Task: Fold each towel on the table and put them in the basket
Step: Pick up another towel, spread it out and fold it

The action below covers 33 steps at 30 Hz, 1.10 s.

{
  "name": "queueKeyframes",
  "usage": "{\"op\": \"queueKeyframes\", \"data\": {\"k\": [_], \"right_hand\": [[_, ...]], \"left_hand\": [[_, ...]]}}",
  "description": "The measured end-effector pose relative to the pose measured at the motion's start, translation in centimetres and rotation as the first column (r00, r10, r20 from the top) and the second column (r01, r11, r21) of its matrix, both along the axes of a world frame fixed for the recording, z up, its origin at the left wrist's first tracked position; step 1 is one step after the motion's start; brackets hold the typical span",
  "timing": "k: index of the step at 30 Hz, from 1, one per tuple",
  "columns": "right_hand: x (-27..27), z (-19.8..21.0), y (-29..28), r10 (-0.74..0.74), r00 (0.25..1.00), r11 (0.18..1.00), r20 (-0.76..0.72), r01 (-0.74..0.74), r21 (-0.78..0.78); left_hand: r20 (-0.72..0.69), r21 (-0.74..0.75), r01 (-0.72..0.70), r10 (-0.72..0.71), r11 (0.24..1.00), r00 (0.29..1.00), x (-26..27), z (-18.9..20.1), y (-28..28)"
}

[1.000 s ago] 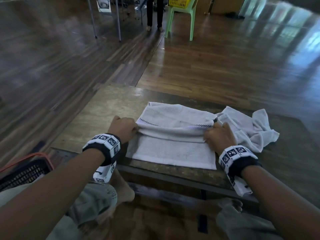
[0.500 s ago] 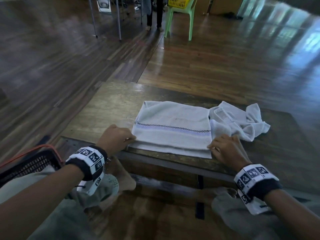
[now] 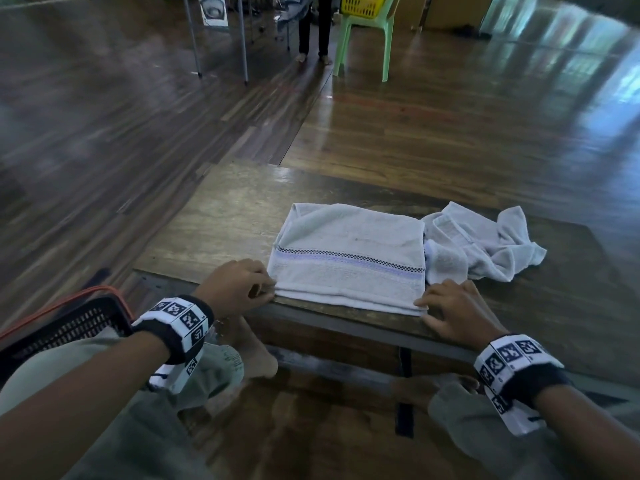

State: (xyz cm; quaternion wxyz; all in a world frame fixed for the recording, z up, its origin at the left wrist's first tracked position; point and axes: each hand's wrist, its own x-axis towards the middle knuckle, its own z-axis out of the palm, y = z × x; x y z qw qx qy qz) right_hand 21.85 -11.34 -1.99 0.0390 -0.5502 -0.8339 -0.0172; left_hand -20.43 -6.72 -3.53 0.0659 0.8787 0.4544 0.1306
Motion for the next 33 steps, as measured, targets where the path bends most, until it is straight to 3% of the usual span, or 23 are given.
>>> {"op": "queueKeyframes", "data": {"k": [4,7,12,19,22,27,33], "right_hand": [[0.3,0.1,0.4,0.029,0.995,0.992,0.097,-0.016,-0.128],[0.3,0.0,0.4,0.052,0.987,0.983,0.152,-0.024,-0.182],[0.1,-0.5,-0.4,0.062,0.997,0.986,0.048,-0.054,-0.158],[-0.4,-0.2,-0.8,0.048,0.999,0.991,-0.013,-0.049,-0.127],[-0.7,0.9,-0.9,0.011,1.000,0.999,0.004,-0.011,-0.049],[-0.2,4.4,-0.9,-0.031,0.993,0.992,-0.117,0.044,0.118],[0.3,10.9,-0.3,-0.035,0.969,0.964,-0.246,0.098,0.248]], "left_hand": [[-0.078,-0.005,-0.003,0.003,1.000,0.997,0.1,0.0,-0.2],[-0.085,0.090,0.040,-0.033,0.995,0.996,0.2,0.1,-0.4],[0.016,0.090,0.062,-0.064,0.994,0.998,-0.3,-0.5,-0.7],[0.098,-0.022,-0.034,0.036,0.999,0.995,-0.8,0.0,-1.0],[0.103,-0.004,-0.053,0.053,0.999,0.993,-0.5,1.3,-1.1],[0.210,0.082,-0.048,0.030,0.995,0.977,-0.7,4.4,-0.3],[0.343,0.164,-0.101,0.040,0.981,0.939,0.1,11.1,0.7]]}}
